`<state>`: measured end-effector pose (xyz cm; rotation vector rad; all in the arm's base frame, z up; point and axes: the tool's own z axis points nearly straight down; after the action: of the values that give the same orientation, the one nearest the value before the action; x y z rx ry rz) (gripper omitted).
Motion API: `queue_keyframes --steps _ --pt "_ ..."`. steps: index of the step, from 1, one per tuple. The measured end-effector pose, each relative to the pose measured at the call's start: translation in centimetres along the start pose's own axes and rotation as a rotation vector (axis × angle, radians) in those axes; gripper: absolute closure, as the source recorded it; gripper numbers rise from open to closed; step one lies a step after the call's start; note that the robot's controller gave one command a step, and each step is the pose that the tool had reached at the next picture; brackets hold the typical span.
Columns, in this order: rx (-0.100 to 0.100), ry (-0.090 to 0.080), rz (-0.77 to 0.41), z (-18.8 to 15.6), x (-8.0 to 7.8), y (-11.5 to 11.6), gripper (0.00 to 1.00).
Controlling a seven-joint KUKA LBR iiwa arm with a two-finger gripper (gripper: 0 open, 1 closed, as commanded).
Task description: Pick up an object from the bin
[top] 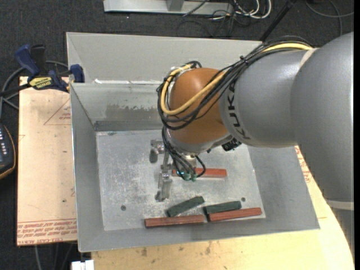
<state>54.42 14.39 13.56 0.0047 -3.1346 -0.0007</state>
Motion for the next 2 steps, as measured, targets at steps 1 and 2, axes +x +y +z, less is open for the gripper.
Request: queue_keyframes --steps 1,2 --pt "-0.003 -0.032 -0.283 6.2 5.8 0.5 0.0" --pt "0.004 -0.01 -0.18 3.5 5.1 -11.0 0.0"
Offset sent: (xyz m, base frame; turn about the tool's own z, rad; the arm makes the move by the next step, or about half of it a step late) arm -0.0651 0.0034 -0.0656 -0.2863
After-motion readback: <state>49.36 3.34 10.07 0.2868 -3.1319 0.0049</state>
